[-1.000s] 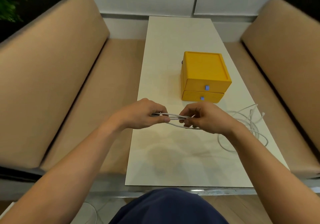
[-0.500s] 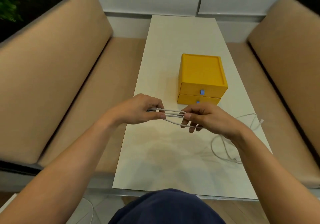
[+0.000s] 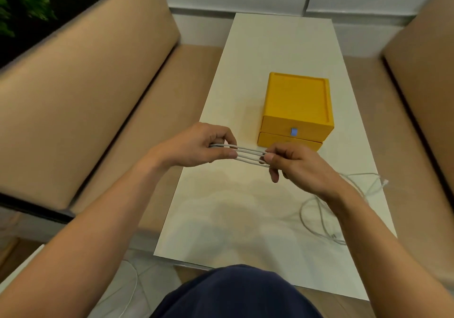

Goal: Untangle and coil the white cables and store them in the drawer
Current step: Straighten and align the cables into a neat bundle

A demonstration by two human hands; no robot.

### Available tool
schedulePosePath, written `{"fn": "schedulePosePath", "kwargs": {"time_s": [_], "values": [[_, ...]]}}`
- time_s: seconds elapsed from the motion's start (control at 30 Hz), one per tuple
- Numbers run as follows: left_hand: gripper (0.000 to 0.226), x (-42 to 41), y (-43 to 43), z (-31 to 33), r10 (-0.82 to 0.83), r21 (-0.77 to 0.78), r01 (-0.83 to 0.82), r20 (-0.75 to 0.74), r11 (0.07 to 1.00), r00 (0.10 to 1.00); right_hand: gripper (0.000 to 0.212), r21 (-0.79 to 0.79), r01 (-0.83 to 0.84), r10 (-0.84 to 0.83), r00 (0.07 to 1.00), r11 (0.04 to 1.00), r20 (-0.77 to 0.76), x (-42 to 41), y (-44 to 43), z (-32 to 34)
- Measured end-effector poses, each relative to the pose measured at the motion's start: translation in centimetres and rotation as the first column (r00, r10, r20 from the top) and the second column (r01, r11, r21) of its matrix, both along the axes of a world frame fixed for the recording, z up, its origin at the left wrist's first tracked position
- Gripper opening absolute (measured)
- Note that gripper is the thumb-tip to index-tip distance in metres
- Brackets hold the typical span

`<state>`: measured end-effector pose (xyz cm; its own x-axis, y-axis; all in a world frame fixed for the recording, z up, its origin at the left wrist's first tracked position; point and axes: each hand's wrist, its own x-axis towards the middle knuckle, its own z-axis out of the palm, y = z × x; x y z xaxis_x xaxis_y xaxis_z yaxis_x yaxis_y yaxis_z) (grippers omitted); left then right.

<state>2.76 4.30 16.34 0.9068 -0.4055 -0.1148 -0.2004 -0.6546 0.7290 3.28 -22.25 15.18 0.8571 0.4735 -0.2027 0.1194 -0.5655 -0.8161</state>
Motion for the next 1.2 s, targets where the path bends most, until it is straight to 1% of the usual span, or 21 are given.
{"fn": "schedulePosePath", "kwargs": {"time_s": [0.07,0.2,0.33,0.43,0.5,0.57,0.63,0.7,0.77,0.83,0.87,0.93,1.0,1.03,1.1,1.17,1.2], "values": [[0.011,0.1,0.1,0.4,-0.004,0.024,0.004,-0.011,1.000,1.000,0.029,-0.006,0.008,-0.008,0.999,1.000,0.041,0.0,-0.2,0.1],[0.019,0.2,-0.1,0.6,-0.028,0.078,0.034,-0.085,0.996,0.996,0.028,-0.019,-0.062,0.063,0.996,0.998,0.070,0.2,-1.0,0.5],[0.028,0.2,-0.5,0.9,-0.060,0.113,0.084,-0.203,0.990,0.977,0.021,0.012,-0.088,0.087,0.996,0.996,0.032,0.4,-1.6,0.6],[0.026,0.3,-0.8,1.4,-0.067,0.161,0.119,-0.293,0.980,0.954,0.022,-0.030,-0.089,0.091,0.995,0.996,0.052,0.4,-1.6,0.1],[0.025,0.2,-0.9,1.6,-0.059,0.139,0.101,-0.282,0.985,0.957,0.023,-0.093,-0.073,0.082,0.993,0.993,0.089,0.5,-1.2,-0.4],[0.025,0.0,-0.7,1.7,-0.041,0.064,0.060,-0.273,0.996,0.961,0.023,-0.149,-0.045,0.063,0.991,0.988,0.116,0.7,-1.0,-0.4],[0.024,-0.3,-0.4,1.4,-0.031,0.064,0.049,-0.266,0.997,0.963,0.026,-0.174,-0.056,0.077,0.990,0.983,0.116,0.7,-0.8,0.3],[0.022,-0.3,-0.2,1.1,-0.018,0.128,0.051,-0.242,0.991,0.970,0.029,-0.120,-0.087,0.099,0.990,0.989,0.096,0.2,-0.7,1.0],[0.028,-0.2,-0.1,1.2,0.010,0.160,0.024,-0.208,0.987,0.978,0.030,-0.029,-0.058,0.060,0.996,0.998,0.074,-0.2,-0.7,1.5],[0.034,-0.3,0.1,1.6,0.022,0.127,-0.001,-0.168,0.992,0.986,0.033,0.010,-0.006,0.005,0.998,1.000,0.065,-0.3,-1.1,1.6],[0.031,-0.4,0.2,1.8,0.024,0.072,-0.012,-0.165,0.997,0.986,0.033,0.002,0.005,-0.006,0.997,1.000,0.073,-0.3,-1.2,1.7],[0.022,-0.7,0.5,2.0,0.036,-0.049,-0.047,-0.195,0.998,0.980,0.033,-0.047,0.004,0.001,0.994,0.999,0.110,-0.1,-1.4,2.0],[0.016,-0.9,0.5,1.9,0.063,-0.104,-0.085,-0.205,0.991,0.977,0.031,-0.126,-0.011,0.029,0.989,0.992,0.145,0.1,-1.4,2.3],[0.012,-1.1,0.5,1.8,0.085,-0.127,-0.112,-0.204,0.986,0.975,0.030,-0.165,-0.023,0.046,0.989,0.986,0.139,0.2,-1.4,2.5],[0.006,-1.3,0.4,1.8,0.110,-0.159,-0.143,-0.201,0.977,0.973,0.028,-0.201,-0.051,0.068,0.995,0.978,0.075,0.3,-1.4,2.7],[0.006,-1.7,0.4,1.8,0.111,-0.162,-0.143,-0.190,0.976,0.976,0.024,-0.194,-0.087,0.094,0.995,0.977,0.025,0.0,-0.8,2.8],[0.006,-1.9,0.3,1.8,0.102,-0.163,-0.132,-0.179,0.978,0.978,0.021,-0.176,-0.108,0.114,0.993,0.979,0.024,-0.2,-0.3,2.8]]}}
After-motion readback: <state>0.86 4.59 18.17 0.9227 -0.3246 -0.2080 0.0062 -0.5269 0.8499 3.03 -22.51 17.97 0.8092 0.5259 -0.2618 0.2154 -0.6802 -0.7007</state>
